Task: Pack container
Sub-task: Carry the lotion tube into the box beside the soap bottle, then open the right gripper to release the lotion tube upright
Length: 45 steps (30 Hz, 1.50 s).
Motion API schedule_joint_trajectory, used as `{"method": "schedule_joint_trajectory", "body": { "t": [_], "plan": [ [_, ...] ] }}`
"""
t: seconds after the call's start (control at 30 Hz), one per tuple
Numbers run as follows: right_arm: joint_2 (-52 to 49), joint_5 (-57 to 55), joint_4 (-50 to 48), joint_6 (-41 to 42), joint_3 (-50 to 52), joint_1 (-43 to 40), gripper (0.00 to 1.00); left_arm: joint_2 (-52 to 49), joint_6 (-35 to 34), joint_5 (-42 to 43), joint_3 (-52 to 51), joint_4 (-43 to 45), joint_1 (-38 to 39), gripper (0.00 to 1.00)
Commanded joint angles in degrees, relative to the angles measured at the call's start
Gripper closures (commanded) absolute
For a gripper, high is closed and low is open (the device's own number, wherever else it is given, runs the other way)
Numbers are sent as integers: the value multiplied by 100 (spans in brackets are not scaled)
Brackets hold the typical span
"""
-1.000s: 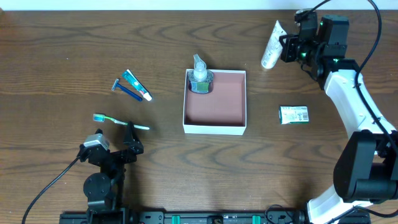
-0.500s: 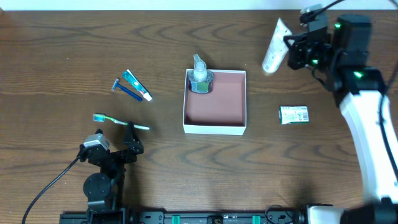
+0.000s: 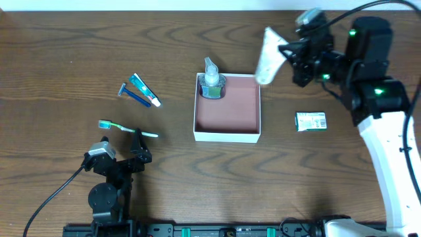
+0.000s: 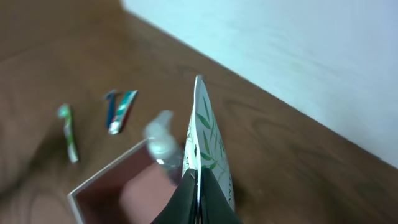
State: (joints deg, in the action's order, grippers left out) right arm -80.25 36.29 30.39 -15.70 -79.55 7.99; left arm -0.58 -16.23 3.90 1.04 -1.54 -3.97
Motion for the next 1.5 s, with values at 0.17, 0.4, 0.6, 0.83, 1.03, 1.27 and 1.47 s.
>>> {"method": "schedule_joint_trajectory", "body": {
  "t": [0.17, 0.4, 0.6, 0.83, 1.03, 1.27, 1.47],
  "plan": [
    [-188, 317, -92, -925, -125, 597, 99, 35, 94, 61, -81, -225, 17, 2],
    [-1040, 321, -339, -927, -125, 667, 99, 35, 94, 61, -81, -225, 17, 2],
    [-1633, 518, -822, -935, -125, 667, 99, 35, 94, 61, -81, -225, 17, 2],
    [-2020, 863, -1185, -968, -125, 667, 99, 35, 94, 61, -81, -225, 17, 2],
    [-2151, 857, -1200, -1104, -125, 664, 99, 35, 94, 61, -81, -225, 17, 2],
    [-2210, 852, -1362, -1139, -125, 664, 97, 35, 94, 61, -81, -225, 17, 2],
    [-2210, 721, -1403, -1113, -125, 667, 82, 35, 94, 61, -81, -225, 17, 2]
  ]
}}
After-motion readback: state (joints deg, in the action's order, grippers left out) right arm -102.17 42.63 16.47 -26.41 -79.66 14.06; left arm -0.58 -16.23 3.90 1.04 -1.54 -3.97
